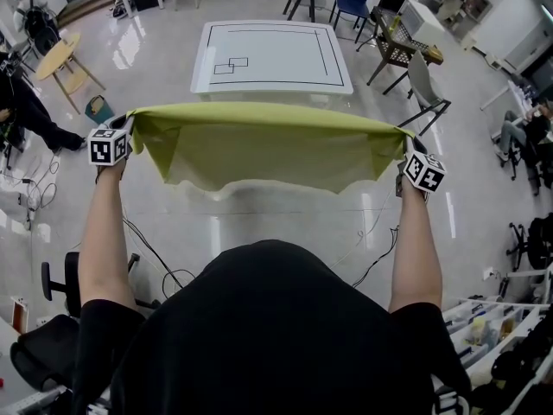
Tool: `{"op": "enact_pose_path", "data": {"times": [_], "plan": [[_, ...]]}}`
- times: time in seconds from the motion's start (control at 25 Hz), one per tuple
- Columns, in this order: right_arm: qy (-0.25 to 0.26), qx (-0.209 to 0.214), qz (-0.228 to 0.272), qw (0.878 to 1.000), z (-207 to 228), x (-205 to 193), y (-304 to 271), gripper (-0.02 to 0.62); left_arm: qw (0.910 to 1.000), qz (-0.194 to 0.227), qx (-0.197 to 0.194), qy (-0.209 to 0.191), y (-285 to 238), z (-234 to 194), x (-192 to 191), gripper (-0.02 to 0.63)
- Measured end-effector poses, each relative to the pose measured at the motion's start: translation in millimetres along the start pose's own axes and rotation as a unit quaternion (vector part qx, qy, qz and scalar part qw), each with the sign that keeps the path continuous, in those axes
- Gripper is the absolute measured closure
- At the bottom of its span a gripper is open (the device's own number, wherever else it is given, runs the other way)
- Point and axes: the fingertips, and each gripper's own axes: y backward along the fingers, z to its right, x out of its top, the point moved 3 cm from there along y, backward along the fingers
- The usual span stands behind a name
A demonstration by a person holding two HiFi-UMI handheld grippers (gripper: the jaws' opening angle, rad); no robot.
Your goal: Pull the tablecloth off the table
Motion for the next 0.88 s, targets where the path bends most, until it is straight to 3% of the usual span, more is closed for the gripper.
{"op": "enact_pose_path", "data": {"times": [0.88], "plan": [[-0.011,0.005,-0.012,1.000,8.2,-5.5,-21.8,0.577,0.9998,-0.009,-0.006,0.018,-21.3,4.9,-10.0,0.581]]}}
